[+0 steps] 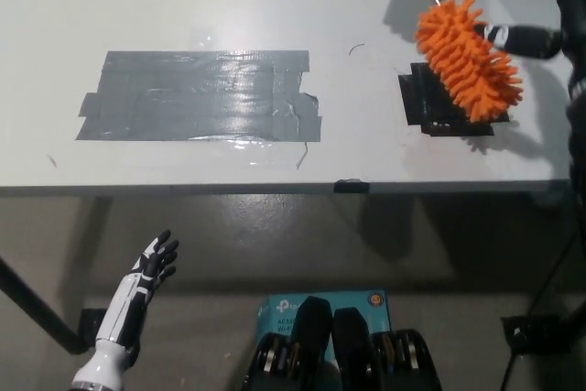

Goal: A person hands an oraange duster to the robot and the robot grabs it with its right hand and places it on the black marked spot infron tof it on the desk

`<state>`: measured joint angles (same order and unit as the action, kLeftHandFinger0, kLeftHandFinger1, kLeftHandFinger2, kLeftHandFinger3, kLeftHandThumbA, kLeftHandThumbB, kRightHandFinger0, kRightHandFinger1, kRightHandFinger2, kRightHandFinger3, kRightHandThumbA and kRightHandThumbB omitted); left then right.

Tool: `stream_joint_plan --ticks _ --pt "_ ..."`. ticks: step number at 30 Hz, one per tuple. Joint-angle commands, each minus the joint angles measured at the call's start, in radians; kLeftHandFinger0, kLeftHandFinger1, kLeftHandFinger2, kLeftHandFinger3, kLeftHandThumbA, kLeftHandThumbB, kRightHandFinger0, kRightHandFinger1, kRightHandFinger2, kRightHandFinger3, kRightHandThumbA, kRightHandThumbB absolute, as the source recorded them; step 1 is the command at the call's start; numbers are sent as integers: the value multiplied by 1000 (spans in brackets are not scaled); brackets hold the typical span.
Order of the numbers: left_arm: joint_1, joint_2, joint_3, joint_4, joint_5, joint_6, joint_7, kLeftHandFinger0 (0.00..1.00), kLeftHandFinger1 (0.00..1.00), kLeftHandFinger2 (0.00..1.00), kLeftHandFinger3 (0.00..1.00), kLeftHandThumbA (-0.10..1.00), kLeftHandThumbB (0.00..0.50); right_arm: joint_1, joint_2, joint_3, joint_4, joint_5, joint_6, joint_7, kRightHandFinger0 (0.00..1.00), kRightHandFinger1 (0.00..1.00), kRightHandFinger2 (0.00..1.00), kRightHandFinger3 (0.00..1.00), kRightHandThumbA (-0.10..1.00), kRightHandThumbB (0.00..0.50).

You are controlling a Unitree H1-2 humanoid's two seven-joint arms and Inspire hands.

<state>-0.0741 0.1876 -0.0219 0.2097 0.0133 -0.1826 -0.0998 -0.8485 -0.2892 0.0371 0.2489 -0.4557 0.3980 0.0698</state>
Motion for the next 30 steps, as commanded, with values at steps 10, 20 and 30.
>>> stream_joint_plan --ticks 10,20,30 --pt "-15 1 10 -37 -15 -30 -10 1000 1000 1000 1000 1000 181 -318 35 -48 596 191 -18 134 1000 1000 1000 1000 807 393" --pt "-20 3 16 -49 -5 -18 -1 1000 1000 1000 1000 1000 184 -338 14 35 697 237 -33 333 1000 1000 1000 1000 1000 400" --pt "-25 6 27 -60 -7 2 0 1000 1000 1000 1000 969 197 -343 -15 56 703 274 -35 423 1000 1000 1000 1000 1000 389"
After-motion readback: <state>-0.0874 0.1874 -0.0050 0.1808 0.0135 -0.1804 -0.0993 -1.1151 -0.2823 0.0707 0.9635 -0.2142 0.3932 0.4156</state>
